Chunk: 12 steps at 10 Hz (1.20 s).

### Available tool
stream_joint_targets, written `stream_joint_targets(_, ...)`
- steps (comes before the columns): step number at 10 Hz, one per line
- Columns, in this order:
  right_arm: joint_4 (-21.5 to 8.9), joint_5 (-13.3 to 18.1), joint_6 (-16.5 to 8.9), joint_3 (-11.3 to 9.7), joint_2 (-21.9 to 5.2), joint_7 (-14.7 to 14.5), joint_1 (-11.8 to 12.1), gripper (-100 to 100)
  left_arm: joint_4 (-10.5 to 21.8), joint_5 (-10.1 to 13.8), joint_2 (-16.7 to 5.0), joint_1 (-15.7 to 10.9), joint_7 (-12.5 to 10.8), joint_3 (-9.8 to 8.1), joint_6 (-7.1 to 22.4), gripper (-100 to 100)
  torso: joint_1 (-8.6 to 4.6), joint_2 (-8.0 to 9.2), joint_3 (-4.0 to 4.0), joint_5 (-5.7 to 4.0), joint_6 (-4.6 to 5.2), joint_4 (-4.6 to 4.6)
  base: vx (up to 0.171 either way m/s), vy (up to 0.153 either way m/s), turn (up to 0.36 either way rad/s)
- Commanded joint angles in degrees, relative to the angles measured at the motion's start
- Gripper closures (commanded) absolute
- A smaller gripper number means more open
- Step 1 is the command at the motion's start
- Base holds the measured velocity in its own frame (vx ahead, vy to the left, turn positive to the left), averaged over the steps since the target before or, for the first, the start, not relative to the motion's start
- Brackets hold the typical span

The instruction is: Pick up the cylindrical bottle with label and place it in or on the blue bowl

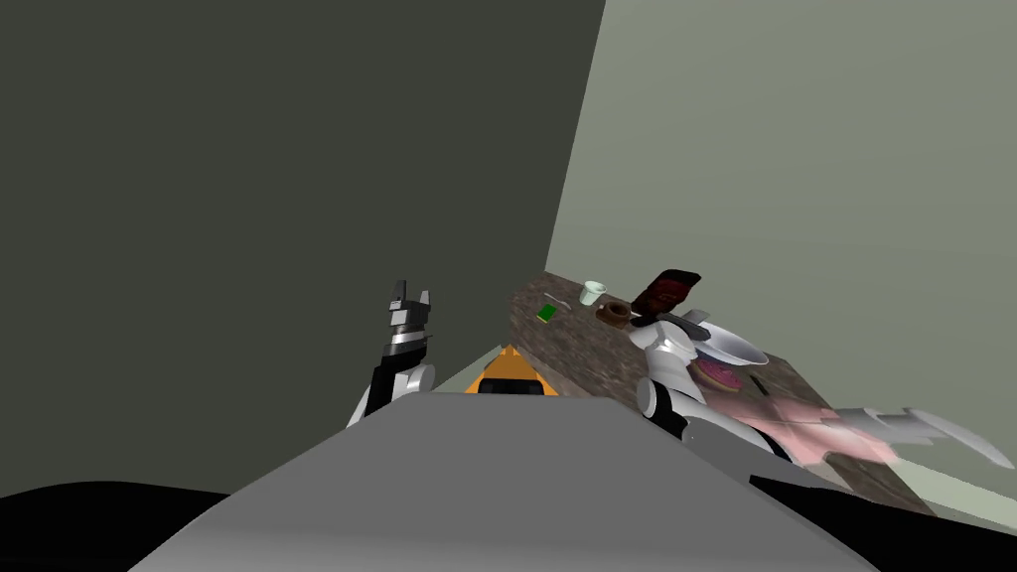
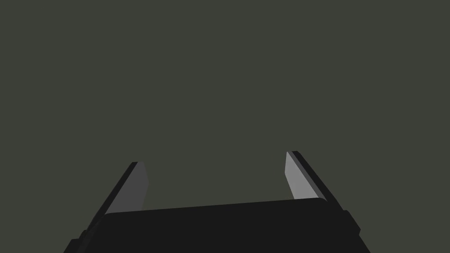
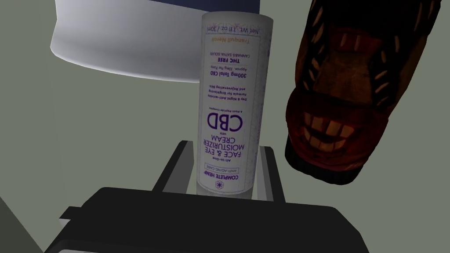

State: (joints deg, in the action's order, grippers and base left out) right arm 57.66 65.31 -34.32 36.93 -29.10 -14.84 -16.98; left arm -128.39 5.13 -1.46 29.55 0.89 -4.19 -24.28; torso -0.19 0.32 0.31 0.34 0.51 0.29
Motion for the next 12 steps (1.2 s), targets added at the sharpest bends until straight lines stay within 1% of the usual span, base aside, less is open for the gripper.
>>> stream_joint_targets(1,1.44,-0.43,-1.86,0.32,-0.2,-0.25,0.53,100,0.0,0.0,0.0,0.0,0.0,0.0,0.0,0,0.0,0.0,0.0,0.0,0.0,0.0,-0.002,-0.019,0.07)
stream_joint_targets(2,1.24,0.36,-3.85,0.59,-1.21,0.93,0.85,100,0.0,0.0,0.0,0.01,0.0,-0.01,0.0,0,-0.06,0.07,0.06,0.06,0.14,0.05,0.004,-0.015,0.121)
stream_joint_targets(3,1.24,0.36,-4.16,0.59,-1.21,0.93,0.85,100,0.0,0.0,0.0,0.0,0.0,0.0,0.0,0,-0.09,0.13,0.12,0.17,0.19,0.1,0.01,-0.022,0.071)
stream_joint_targets(4,1.04,1.09,-6.32,0.81,-2.19,1.99,1.22,100,0.0,0.0,0.0,0.01,0.0,-0.01,0.0,0,-0.11,0.19,0.17,0.25,0.32,0.14,0.006,-0.027,0.122)
stream_joint_targets(5,1.04,1.09,-6.32,0.81,-2.19,1.99,1.22,100,-0.01,-0.02,-0.02,-0.03,-0.03,0.14,0.0,0,-0.15,0.29,0.22,0.28,0.44,0.14,0.003,-0.028,0.06)
stream_joint_targets(7,0.59,2.38,-10.19,1.11,-4.02,3.8,2.06,100,-0.01,-0.02,-0.03,-0.03,-0.04,0.16,0.0,0,-0.16,0.47,0.36,0.46,0.66,0.23,0.01,-0.033,0.14)
stream_joint_targets(9,0.12,3.4,-13.3,1.25,-5.61,5.2,2.98,100,-0.01,-0.02,-0.03,-0.02,-0.04,0.16,0.0,0,-0.36,0.57,0.42,0.56,0.93,0.27,0.018,-0.074,0.117)
stream_joint_targets(10,-0.12,3.79,-14.77,1.26,-6.28,5.75,3.43,100,-0.01,-0.02,-0.03,-0.02,-0.04,0.15,0.0,0,-0.56,0.65,0.48,0.6,1.08,0.29,0.015,-0.08,0.097)
stream_joint_targets(12,-0.59,4.35,-16.79,1.22,-7.33,6.56,4.24,100,-0.01,-0.02,-0.03,-0.02,-0.04,0.15,0.0,0,-0.74,0.85,0.58,0.55,1.46,0.3,0.017,-0.056,0.038)
